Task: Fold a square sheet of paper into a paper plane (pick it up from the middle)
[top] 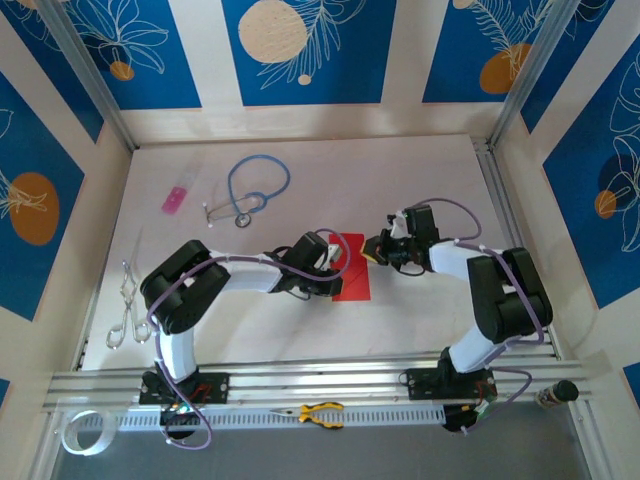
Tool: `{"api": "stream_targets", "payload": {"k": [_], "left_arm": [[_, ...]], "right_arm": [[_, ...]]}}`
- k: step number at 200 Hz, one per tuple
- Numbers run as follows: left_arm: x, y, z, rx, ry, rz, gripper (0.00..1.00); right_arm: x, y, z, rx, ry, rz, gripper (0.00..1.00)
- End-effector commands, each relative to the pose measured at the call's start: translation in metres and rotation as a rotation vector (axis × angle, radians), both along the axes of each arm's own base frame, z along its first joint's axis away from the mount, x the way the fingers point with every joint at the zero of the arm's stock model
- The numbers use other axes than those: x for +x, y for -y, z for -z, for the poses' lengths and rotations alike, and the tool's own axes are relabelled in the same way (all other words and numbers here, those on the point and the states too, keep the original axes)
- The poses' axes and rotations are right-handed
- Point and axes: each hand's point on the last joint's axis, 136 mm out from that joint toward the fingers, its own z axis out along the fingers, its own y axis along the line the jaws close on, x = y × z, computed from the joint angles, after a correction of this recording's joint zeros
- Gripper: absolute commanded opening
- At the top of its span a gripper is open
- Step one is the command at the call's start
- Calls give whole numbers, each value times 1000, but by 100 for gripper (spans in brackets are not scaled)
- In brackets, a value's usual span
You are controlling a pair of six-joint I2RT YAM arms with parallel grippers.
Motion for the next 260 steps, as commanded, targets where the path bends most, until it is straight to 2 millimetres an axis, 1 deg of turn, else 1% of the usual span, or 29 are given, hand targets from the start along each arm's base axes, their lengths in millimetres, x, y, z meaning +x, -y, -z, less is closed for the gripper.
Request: {"api": "stream_targets", "payload": {"k": [1,16,24,49,68,77,102,112,133,148,168,178,209,230,239,260], "left_arm": [[-17,-24,24,108,-82,2,0],[-17,-23,22,103,-77,4,0],[-17,-22,22,103,-77,5,0],[-15,-19,17,87,-74,6,0],[-13,-13,4,49,-68,6,0],[-9,-7,-6,22,-53,6,0],[3,10,-32,-44,-22,7,0],[7,17,-37,-66,-17,16,0],[14,30,-42,-92,-21,25,0],[18,35,-38,-92,-36,22,0],[18,41,-28,-81,-66,41,0],[19,46,-26,-91,-72,50,0],[19,48,-11,-68,-96,57,0],[14,38,-2,-20,-113,48,0],[9,31,2,8,-131,44,0],[-4,18,3,17,-153,40,0]], "right_arm": [[-15,-3,18,10,-76,-32,0],[-17,-9,22,21,-91,-61,0],[-20,-9,28,8,-109,-66,0],[-25,8,57,-90,-195,-8,0],[-29,18,67,-109,-229,23,0],[-31,20,68,-118,-229,26,0],[-34,17,66,-112,-222,8,0],[-35,17,67,-112,-224,8,0],[-36,17,67,-112,-225,7,0],[-36,16,67,-110,-225,7,0],[-37,16,67,-109,-225,8,0],[-36,16,67,-108,-226,9,0],[-37,16,69,-105,-230,10,0],[-40,16,71,-108,-234,8,0],[-42,18,73,-111,-239,11,0],[-44,18,74,-111,-243,7,0]]}}
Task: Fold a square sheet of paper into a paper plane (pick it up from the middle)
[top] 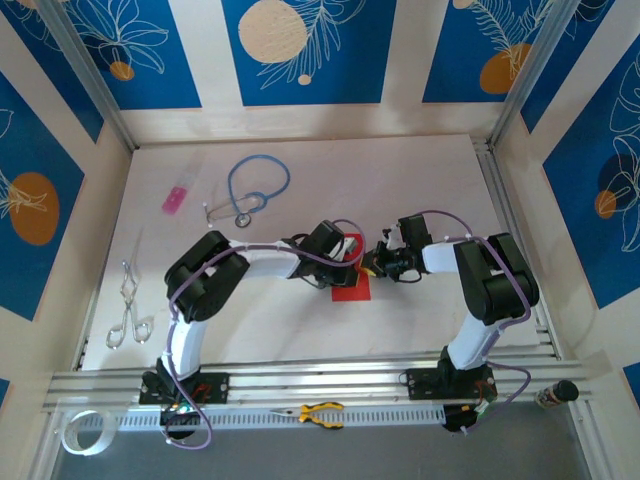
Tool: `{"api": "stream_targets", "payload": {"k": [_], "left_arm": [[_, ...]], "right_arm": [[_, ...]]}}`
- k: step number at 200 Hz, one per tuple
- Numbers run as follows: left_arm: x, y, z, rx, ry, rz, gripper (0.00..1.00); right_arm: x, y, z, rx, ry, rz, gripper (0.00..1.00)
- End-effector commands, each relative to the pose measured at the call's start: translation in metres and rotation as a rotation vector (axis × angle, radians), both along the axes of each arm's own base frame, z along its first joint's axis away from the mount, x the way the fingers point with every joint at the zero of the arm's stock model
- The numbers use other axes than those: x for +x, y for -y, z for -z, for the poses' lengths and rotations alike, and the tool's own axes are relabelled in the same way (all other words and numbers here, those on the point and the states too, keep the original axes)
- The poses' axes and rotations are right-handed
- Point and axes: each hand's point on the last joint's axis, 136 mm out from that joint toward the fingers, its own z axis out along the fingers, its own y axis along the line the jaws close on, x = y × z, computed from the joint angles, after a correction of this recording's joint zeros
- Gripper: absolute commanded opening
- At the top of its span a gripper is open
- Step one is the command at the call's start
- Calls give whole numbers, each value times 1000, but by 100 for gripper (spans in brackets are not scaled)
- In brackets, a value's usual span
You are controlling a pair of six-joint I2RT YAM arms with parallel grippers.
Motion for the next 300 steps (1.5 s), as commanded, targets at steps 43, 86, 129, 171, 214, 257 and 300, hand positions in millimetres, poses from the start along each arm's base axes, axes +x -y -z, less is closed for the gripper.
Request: {"api": "stream_targets", "payload": {"k": [43,86,129,171,214,257,300], "left_arm": [[-44,-50,9,81,-89,-7,0],[-50,-58,12,70,-86,-28,0],[-38,-47,5,26,-47,-40,0],[-35,-45,4,18,-35,-47,0],[-34,-43,4,10,-33,-39,0],[-36,-43,1,7,-35,-36,0],[-43,-54,-4,18,-33,-38,0]], "right_arm": [[-26,19,30,-89,-111,25,0],[-23,8,8,-35,-53,0,0],[-35,-27,-28,-51,51,-97,0],[-47,-47,-17,-78,18,-133,0],[-50,-60,-5,-67,-8,-164,0],[-54,-43,22,-187,-76,-125,0],[-56,-28,35,-241,-112,-104,0]]}}
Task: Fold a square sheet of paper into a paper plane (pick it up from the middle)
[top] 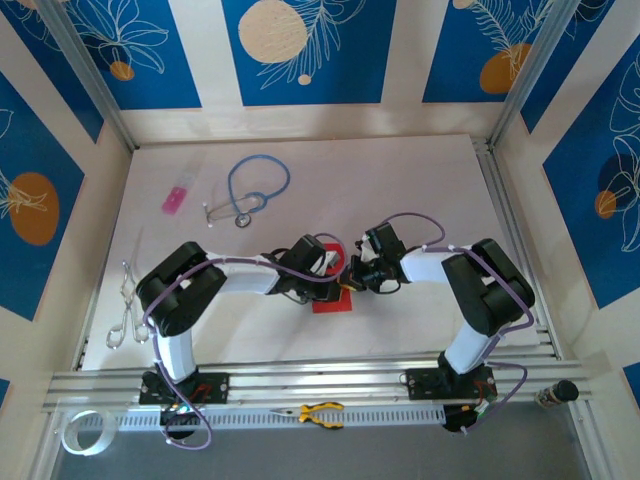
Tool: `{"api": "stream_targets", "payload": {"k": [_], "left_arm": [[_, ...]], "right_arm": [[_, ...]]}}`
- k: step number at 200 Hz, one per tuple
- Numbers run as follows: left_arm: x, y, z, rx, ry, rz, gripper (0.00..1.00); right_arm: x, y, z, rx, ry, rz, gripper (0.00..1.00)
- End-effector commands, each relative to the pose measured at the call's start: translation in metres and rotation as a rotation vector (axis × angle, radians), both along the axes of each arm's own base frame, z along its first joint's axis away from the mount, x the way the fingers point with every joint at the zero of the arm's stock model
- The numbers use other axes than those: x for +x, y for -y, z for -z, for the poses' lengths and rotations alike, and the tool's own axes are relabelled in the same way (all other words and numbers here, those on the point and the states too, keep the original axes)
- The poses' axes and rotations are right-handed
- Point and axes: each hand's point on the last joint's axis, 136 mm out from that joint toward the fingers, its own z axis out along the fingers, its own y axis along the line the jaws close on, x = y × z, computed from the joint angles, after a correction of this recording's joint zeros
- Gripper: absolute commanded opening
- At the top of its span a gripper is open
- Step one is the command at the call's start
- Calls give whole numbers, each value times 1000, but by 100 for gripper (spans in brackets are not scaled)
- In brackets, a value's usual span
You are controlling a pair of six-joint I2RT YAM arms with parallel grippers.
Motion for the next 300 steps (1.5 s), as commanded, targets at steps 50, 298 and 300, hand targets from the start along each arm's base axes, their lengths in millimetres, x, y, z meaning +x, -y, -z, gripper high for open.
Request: {"api": "stream_targets", "payload": {"k": [50,298,300], "left_arm": [[16,1,-42,-64,90,-17,0],[-27,-68,12,119,-34,-67,0],[-27,-68,11,119,-30,-66,0]], "right_arm": [[-10,25,27,-129,-64,34,0],[-7,28,26,-110,-64,49,0],[-7,28,26,-109,-64,48,0]]}}
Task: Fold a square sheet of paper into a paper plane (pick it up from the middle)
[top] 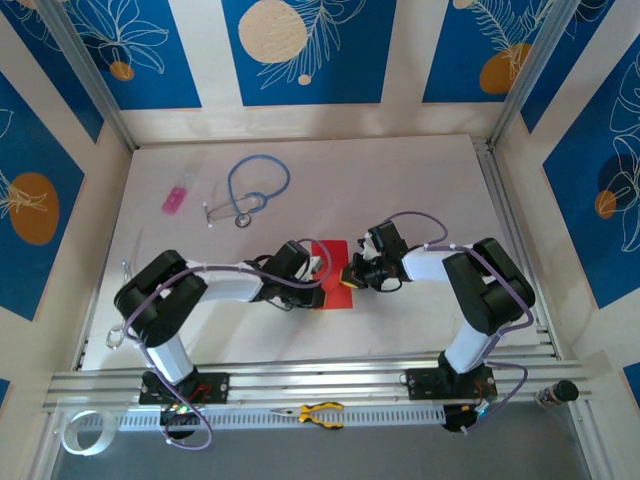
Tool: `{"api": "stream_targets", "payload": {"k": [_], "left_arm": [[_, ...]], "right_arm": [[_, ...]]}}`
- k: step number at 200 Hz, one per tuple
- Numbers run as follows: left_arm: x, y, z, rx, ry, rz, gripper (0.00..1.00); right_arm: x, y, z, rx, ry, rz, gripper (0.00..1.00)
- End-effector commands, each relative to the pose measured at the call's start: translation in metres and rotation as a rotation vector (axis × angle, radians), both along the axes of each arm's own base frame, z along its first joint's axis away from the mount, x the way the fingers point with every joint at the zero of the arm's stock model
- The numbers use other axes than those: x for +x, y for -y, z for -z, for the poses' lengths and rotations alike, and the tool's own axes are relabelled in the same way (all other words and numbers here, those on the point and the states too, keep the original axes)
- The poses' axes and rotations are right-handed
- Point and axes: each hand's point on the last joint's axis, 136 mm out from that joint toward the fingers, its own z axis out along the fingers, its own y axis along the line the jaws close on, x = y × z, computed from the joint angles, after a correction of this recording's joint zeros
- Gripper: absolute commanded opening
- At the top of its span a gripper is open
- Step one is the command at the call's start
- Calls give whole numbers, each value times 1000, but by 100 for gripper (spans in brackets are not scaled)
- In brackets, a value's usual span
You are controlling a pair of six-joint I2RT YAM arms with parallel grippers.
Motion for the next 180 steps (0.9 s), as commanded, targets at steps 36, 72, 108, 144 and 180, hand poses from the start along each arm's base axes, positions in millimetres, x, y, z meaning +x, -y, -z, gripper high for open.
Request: {"api": "stream_targets", "payload": {"k": [36,72,108,144,180], "left_arm": [[5,-7,-42,-71,84,-37,0],[42,10,-63,-139,122,-47,0],[58,17,-42,-69,109,-20,0],[61,11,-22,13,106,-5,0],[58,4,-11,56,99,2,0]], "right_arm": [[-6,6,2,-4,-31,-10,0],[5,-1,-35,43,44,-21,4],[-5,13,-48,6,38,18,12],[-30,19,-47,10,-15,44,23],[-52,18,-40,-8,-85,50,30]]}}
